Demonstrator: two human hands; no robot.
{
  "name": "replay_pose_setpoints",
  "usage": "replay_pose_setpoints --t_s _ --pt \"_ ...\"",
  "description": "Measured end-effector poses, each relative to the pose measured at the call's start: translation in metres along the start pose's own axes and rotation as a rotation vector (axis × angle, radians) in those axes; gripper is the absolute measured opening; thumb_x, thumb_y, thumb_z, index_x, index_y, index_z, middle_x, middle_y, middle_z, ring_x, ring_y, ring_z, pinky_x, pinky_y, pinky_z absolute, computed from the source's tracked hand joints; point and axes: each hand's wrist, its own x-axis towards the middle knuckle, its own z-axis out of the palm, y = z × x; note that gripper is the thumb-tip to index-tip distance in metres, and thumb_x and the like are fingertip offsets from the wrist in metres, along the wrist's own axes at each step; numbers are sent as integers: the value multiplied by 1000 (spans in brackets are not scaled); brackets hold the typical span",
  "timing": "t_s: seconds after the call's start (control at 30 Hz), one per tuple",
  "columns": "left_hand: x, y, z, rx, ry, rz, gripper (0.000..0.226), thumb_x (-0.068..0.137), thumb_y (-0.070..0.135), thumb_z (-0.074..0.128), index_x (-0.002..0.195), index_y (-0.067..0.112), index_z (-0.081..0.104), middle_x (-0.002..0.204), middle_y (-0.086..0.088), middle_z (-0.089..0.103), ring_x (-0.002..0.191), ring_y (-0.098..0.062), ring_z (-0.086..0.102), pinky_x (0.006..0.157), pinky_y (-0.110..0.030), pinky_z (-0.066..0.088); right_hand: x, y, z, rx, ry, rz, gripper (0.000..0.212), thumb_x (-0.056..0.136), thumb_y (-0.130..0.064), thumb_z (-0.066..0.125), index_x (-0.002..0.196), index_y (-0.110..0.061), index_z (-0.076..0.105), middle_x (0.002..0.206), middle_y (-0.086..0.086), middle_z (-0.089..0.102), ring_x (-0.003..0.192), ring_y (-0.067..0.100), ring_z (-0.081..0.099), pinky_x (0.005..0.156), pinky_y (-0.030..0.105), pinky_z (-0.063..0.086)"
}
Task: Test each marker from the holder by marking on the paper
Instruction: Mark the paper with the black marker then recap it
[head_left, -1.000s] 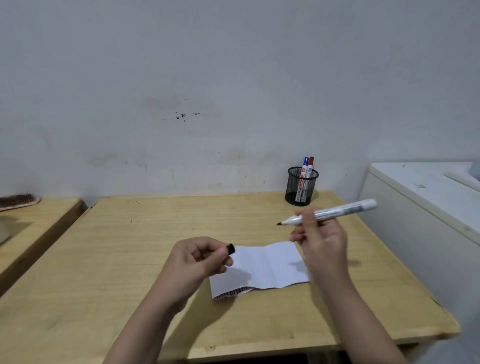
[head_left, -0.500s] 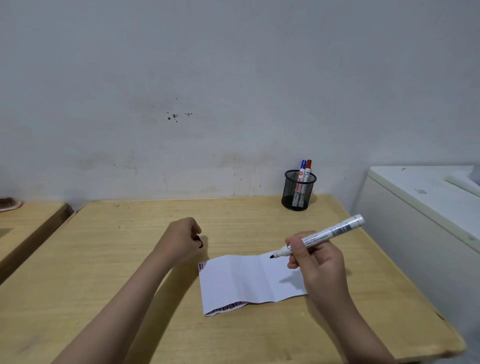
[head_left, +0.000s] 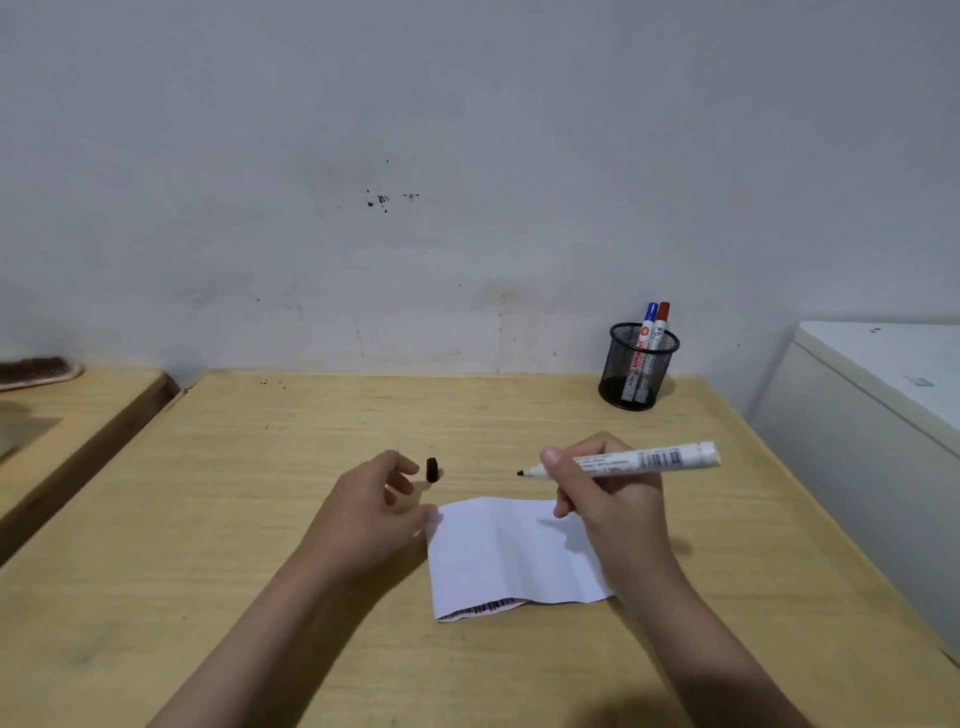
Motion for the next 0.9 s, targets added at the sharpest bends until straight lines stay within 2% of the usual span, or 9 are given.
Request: replay_pose_setpoints --t_s 0.1,0.23,0.37,0.47,0.63,0.9 --pt "-21 -2 4 59 -15 28 49 53 50 75 96 34 57 90 16 62 81 -6 58 72 -28 48 14 9 28 49 -40 109 21 82 -9 68 65 -8 55 44 -6 54 41 11 47 44 23 44" --pt "-24 -7 11 175 -1 115 49 50 61 70 90 36 56 88 18 57 85 -4 53 80 -37 46 23 34 60 28 -134 309 22 86 -18 65 66 -14 55 54 2 56 41 15 53 44 26 45" --pt "-23 -16 15 181 43 136 48 49 67 67 85 37 57 85 19 53 85 -4 50 78 -35 38 22 57 67 -94 -186 282 20 86 -20 64 72 -8 55 53 4 62 42 19 54 43 27 44" --pt "-24 -20 16 201 72 164 48 49 71 65 83 37 60 86 19 53 87 -6 49 77 -33 30 20 65 63 -116 -197 266 22 85 -17 66 68 -7 55 53 7 62 42 23 52 45 28 44" --pt "-25 -21 16 245 85 193 53 49 76 57 86 38 66 86 18 55 88 -8 52 77 -33 29 20 70 64 -158 -170 266 33 80 -23 72 58 -10 51 49 7 61 43 21 55 40 25 44" --pt "-26 -21 15 280 97 199 57 51 78 53 90 40 69 87 18 56 89 -8 53 79 -33 28 20 75 64 -203 -180 244 36 81 -16 70 67 10 50 59 25 58 45 16 55 39 23 44"
